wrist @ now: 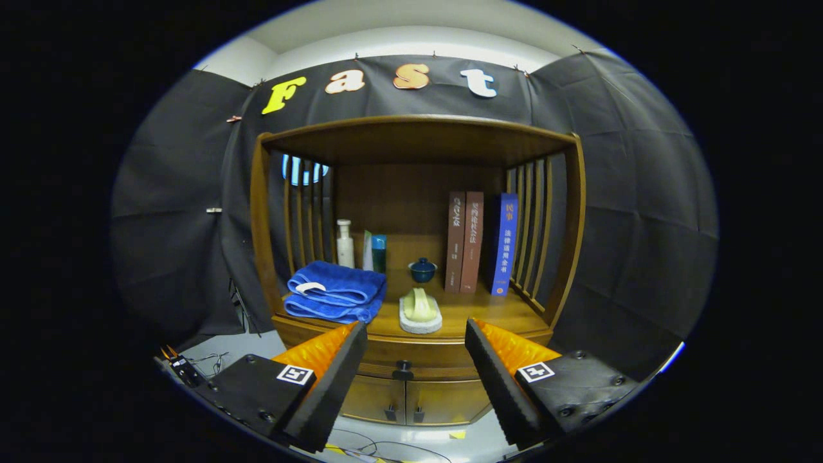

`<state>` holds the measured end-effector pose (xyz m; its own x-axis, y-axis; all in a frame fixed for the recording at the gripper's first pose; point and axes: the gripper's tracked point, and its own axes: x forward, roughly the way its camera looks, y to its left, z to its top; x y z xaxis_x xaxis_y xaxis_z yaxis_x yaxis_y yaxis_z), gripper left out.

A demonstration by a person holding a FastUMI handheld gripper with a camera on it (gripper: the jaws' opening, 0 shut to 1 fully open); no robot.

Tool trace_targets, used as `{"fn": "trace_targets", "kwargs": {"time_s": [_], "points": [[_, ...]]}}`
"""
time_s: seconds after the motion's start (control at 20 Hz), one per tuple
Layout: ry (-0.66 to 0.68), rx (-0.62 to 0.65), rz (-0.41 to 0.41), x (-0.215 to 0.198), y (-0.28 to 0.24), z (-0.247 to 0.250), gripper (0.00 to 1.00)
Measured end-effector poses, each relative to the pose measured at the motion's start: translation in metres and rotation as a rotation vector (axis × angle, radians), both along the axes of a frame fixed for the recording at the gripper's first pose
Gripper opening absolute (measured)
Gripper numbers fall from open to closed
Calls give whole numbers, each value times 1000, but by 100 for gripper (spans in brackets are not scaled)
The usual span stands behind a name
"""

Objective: Pull open the drawer, take out the items inside it, and place them on the countertop above the cabinet.

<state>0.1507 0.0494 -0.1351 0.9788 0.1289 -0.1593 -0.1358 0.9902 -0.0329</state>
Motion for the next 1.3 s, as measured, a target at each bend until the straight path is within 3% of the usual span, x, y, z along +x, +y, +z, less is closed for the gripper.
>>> {"fn": "trace_targets", "kwargs": {"time_s": [0.4, 0.75, 1.3], "points": [[-27, 52, 61, -26, 36, 34, 100], [-25, 107, 56, -25, 33, 36, 100], [-26, 81, 71, -16, 41, 37, 100]]}}
